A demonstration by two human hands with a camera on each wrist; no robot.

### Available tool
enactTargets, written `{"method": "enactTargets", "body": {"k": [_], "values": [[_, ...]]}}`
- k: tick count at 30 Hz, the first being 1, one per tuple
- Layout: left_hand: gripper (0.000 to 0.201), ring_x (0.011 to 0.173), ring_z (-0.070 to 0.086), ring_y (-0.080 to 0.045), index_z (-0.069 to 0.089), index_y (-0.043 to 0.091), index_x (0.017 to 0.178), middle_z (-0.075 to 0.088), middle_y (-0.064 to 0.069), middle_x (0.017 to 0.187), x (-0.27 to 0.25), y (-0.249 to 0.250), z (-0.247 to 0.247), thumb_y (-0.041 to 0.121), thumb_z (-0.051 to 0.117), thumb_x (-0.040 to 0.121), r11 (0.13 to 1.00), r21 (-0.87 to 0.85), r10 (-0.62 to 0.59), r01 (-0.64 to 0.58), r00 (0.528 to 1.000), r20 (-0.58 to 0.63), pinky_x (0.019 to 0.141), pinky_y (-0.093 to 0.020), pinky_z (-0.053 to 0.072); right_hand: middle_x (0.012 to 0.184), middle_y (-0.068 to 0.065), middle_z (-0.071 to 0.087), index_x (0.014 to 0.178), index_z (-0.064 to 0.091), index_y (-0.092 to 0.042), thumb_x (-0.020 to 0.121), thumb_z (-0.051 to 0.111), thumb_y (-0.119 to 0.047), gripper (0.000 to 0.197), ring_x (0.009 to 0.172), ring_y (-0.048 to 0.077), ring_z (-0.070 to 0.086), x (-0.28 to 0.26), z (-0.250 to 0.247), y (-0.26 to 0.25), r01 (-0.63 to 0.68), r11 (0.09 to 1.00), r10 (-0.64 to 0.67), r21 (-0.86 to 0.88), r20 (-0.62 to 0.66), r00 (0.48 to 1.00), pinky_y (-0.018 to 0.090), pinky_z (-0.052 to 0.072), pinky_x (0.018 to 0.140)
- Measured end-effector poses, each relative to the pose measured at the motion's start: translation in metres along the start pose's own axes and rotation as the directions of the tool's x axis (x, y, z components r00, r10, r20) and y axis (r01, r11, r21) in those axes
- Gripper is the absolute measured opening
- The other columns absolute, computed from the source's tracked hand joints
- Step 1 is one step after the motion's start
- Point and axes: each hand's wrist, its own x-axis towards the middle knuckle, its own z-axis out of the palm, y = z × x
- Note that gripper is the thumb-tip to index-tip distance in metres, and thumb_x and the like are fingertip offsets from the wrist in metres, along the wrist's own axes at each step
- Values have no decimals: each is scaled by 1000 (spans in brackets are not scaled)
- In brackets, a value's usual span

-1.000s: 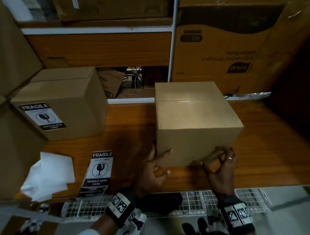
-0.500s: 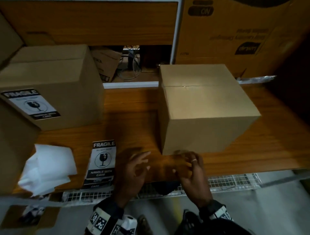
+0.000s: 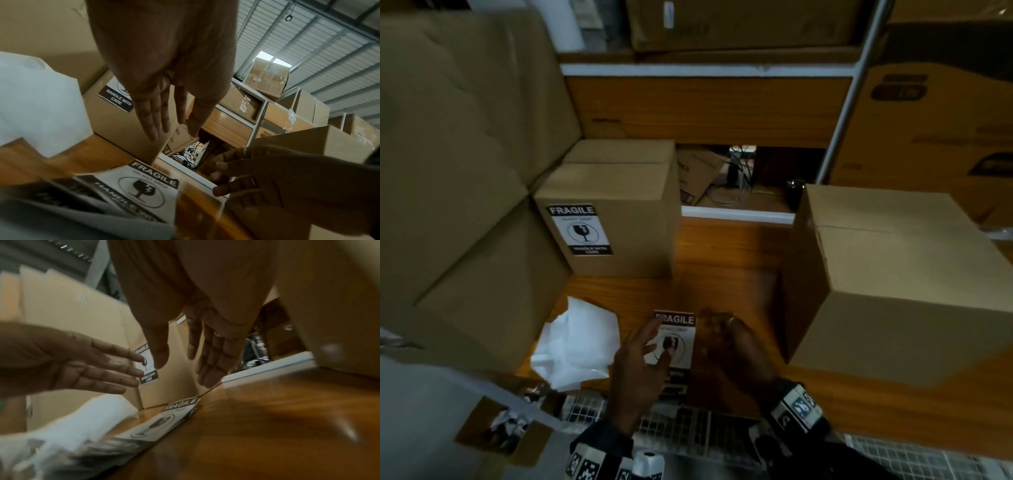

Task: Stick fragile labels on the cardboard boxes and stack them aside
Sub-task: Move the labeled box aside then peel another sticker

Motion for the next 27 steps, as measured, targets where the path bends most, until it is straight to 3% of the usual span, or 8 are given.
{"method": "enactTargets", "body": {"k": [4, 7, 10, 13, 16, 18, 21, 27], "values": [[65, 124, 55, -4, 47, 40, 139, 55, 16, 139, 13, -24, -8, 12, 77, 88, 998, 68, -5, 2, 998, 55, 93, -4, 41, 125, 1, 62, 134, 54, -20, 81, 69, -44, 60, 112, 24, 63, 49, 26, 2, -54, 912, 75, -406, 34, 997, 41, 55, 95], [64, 121, 55, -1, 48, 40, 138, 56, 17, 135, 18, -36, -9, 18, 80, 87, 993, 115, 5, -11, 999, 50, 91, -4, 41, 147, 7, 47, 150, 38, -21, 89, 72, -39, 72, 128, 28, 52, 76, 36, 18, 17, 740, 34, -672, 62, 998, 39, 49, 102], [62, 121, 55, -6, 48, 39, 138, 55, 17, 135, 18, -44, -7, 26, 80, 87, 989, 144, -33, 25, 998, 53, 97, -24, 48, 151, 4, 41, 152, 35, -22, 93, 69, -38, 70, 134, 29, 45, 93, 38, 26, 26, 722, 27, -692, 66, 997, 41, 44, 105], [64, 123, 54, -7, 42, 50, 131, 52, 20, 134, 19, -49, -6, 23, 79, 87, 991, 108, -90, 82, 993, 72, 103, -32, 49, 139, 4, 48, 134, 50, -23, 93, 68, -28, 44, 122, 28, 55, 103, 42, 25, 5, 688, 30, -726, 35, 999, 41, 51, 97], [67, 123, 55, -7, 38, 63, 122, 52, 22, 132, 21, -53, -5, 24, 80, 86, 989, 94, -119, 110, 988, 94, 104, -34, 50, 120, 2, 56, 102, 57, -24, 96, 62, -18, 10, 94, 18, 57, 103, 42, 22, 39, 715, -45, -698, 10, 999, 28, 49, 80], [66, 125, 54, -8, 39, 63, 124, 53, 21, 135, 22, -55, -5, 30, 80, 84, 987, 105, -135, 124, 985, 111, 106, -39, 50, 106, -4, 57, 85, 50, -30, 96, 61, -15, 22, 87, 15, 56, 100, 40, 23, 73, 763, -99, -642, -4, 995, 22, 44, 70], [67, 127, 55, -9, 40, 65, 128, 56, 20, 138, 22, -57, -5, 35, 77, 81, 985, 106, -147, 134, 982, 118, 105, -43, 51, 95, -10, 63, 84, 54, -31, 95, 59, -16, 19, 86, 15, 63, 90, 37, 27, 88, 881, -142, -465, -82, 986, 24, 50, 71], [66, 122, 59, -14, 38, 59, 127, 56, 17, 134, 21, -50, -8, 26, 79, 87, 986, 102, -143, 132, 983, 114, 98, -28, 51, 87, -3, 69, 84, 59, -24, 92, 56, 7, 32, 84, 17, 67, 62, 2, 17, 221, 962, -247, -160, -161, 956, 36, 56, 76]]}}
